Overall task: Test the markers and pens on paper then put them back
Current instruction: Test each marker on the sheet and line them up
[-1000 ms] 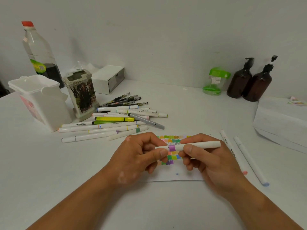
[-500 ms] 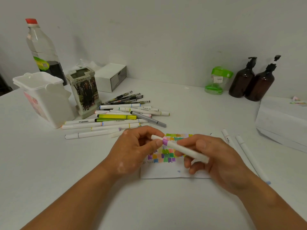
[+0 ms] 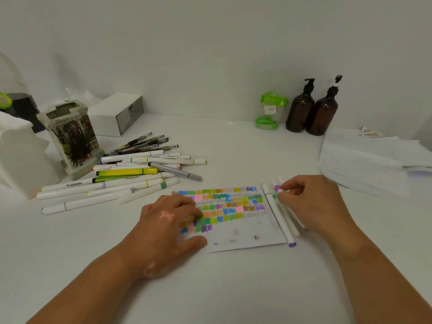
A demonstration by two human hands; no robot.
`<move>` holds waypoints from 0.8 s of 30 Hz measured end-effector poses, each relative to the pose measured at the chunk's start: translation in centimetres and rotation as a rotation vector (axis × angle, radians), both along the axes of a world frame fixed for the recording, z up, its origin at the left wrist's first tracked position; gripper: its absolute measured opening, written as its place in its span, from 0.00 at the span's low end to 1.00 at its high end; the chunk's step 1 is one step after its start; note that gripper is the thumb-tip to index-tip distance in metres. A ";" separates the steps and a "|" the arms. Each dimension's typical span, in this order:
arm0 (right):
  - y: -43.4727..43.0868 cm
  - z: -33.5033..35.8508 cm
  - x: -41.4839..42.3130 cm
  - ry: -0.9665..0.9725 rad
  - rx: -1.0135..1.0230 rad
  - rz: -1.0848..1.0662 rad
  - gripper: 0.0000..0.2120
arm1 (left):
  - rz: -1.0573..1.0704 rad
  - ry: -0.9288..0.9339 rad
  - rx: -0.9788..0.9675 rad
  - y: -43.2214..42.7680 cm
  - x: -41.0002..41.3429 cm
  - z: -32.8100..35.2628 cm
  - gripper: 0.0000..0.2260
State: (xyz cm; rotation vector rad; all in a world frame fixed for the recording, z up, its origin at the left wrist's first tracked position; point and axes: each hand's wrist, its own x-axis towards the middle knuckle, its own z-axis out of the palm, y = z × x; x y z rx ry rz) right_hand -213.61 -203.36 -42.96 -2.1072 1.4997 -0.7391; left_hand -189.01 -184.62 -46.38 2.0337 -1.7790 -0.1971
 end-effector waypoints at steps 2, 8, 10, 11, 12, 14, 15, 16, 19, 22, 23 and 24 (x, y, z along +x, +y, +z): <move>-0.6 -0.7 -0.3 0.064 -0.001 -0.035 0.07 | 0.004 0.004 0.004 0.2 0.5 0.1 0.22; -0.6 -0.6 0.3 0.058 -0.058 -0.056 0.08 | 0.037 0.022 0.001 1.0 1.4 0.4 0.17; 0.5 -0.4 1.2 0.009 -0.129 0.013 0.04 | 0.071 0.035 -0.027 1.1 1.2 0.5 0.13; 1.4 -0.3 1.9 -0.008 -0.149 0.087 0.02 | 0.094 0.041 -0.056 1.1 1.2 0.5 0.10; 2.4 -0.4 2.7 -0.020 -0.147 0.182 0.03 | 0.124 0.033 -0.091 1.2 1.3 0.5 0.06; 4.5 -0.8 4.1 -0.014 -0.116 0.380 0.06 | 0.239 -0.022 -0.174 1.0 1.8 0.6 0.03; 5.4 -0.9 4.6 0.008 -0.096 0.457 0.07 | 0.324 -0.051 -0.217 0.9 2.3 0.8 0.04; 5.9 -1.1 4.9 0.043 -0.081 0.516 0.07 | 0.411 -0.078 -0.248 0.8 2.9 1.0 0.06; 6.5 -1.3 5.1 0.178 -0.088 0.628 0.05 | 0.551 -0.218 -0.190 0.9 4.9 1.0 0.11; 6.6 -1.2 4.9 0.222 -0.075 0.678 0.05 | 0.551 -0.297 -0.098 0.9 5.7 0.7 0.13; 6.7 -1.1 4.8 0.228 -0.063 0.704 0.05 | 0.549 -0.304 -0.096 0.8 5.7 0.6 0.13; 6.8 -1.0 4.8 0.229 -0.043 0.731 0.05 | 0.547 -0.309 -0.100 0.7 5.6 0.7 0.13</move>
